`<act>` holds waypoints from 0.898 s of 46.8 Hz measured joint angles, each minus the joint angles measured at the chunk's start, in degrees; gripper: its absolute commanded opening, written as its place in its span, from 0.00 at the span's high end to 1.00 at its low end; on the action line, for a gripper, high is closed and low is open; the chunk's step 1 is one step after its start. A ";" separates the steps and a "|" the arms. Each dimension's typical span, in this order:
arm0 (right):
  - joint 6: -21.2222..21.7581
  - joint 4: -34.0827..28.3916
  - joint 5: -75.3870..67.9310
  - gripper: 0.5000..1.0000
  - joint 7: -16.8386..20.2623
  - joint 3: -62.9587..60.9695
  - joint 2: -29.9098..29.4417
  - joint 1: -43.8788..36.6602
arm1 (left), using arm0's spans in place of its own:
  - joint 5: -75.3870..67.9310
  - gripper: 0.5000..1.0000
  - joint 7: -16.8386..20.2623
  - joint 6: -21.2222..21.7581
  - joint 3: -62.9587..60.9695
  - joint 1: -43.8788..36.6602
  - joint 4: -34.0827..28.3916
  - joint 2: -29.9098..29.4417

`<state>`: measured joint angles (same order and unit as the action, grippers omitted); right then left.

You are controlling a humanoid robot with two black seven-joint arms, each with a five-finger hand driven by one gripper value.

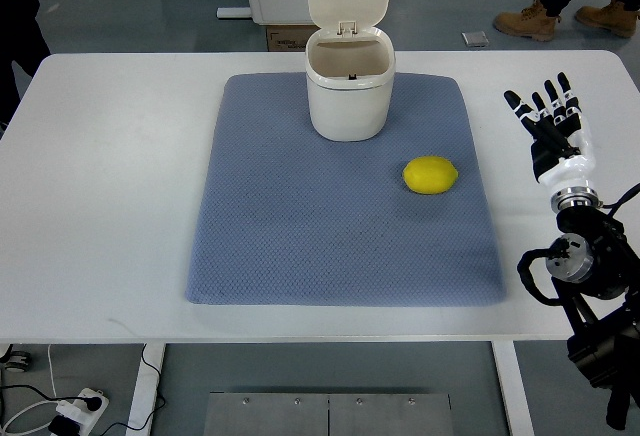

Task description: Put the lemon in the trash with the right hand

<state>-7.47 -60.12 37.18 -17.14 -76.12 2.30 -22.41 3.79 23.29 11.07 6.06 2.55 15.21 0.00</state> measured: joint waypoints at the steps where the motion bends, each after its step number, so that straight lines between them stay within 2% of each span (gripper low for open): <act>1: 0.00 0.00 0.00 0.00 0.00 0.00 -0.01 0.00 | 0.00 0.00 0.00 0.00 0.00 0.00 0.00 0.00; 42: 0.00 0.06 -0.26 0.00 0.00 -0.06 0.16 0.00 | 0.09 0.00 0.00 0.01 0.09 -1.32 0.00 0.00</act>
<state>-7.47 -60.06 36.92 -17.14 -76.18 2.46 -22.41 3.88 23.29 11.08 6.16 1.23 15.21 0.00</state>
